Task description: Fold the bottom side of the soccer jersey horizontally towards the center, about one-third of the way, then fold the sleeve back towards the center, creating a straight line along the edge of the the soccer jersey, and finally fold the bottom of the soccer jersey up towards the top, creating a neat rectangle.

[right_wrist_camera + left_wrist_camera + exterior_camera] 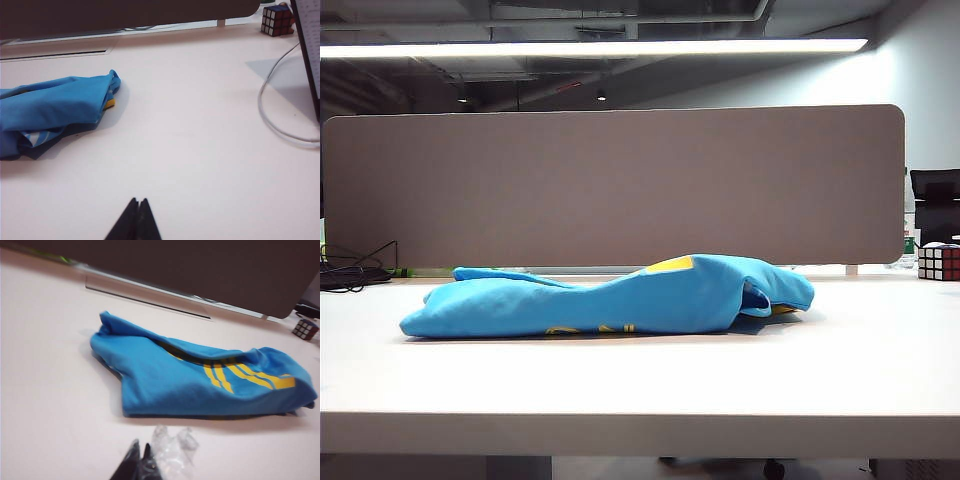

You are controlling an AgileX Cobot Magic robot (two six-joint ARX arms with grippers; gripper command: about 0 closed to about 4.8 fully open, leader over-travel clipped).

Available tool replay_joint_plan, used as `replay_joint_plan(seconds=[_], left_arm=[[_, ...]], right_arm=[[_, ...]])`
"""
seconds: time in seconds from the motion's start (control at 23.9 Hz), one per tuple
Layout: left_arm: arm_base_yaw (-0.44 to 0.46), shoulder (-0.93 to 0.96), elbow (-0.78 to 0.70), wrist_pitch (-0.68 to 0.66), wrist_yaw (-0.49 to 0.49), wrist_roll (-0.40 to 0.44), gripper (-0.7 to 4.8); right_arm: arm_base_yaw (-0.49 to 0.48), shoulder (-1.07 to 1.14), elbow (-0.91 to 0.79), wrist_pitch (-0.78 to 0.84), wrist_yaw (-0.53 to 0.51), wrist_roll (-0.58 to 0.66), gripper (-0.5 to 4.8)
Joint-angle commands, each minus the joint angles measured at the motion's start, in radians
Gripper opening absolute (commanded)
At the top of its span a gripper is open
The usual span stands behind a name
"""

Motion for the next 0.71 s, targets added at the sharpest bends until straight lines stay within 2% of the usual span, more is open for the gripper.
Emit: replay_joint_plan(seconds=[0.04, 0.13, 0.29, 0.46, 0.54, 0.71], left_arm=[[-0.044, 0.000, 0.001, 0.073, -0.075, 0.081, -0.05], [-0.103, 0.000, 0.001, 0.130, -0.122, 0.167, -0.05], [-0.175, 0.000, 0.001, 0.156, -0.212, 0.207, -0.05], [-0.187, 0.000, 0.000, 0.178, -0.251, 0.266, -0.05], [-0.187, 0.000, 0.000, 0.219, -0.249, 0.272, -0.05], [-0.187, 0.000, 0.000, 0.228, -0.249, 0.241, -0.05]], right_arm=[[0.000, -0.002, -0.006, 0.073, 0.005, -0.018, -0.08], [0.000, -0.002, -0.006, 0.116, 0.006, -0.031, -0.08], [0.000, -0.002, -0.006, 0.137, 0.013, -0.031, -0.08], [0.000, -0.002, -0.006, 0.167, 0.012, -0.054, -0.08], [-0.001, -0.002, -0.006, 0.189, 0.012, -0.098, -0.08], [0.000, -0.002, -0.006, 0.189, 0.008, -0.102, -0.08]])
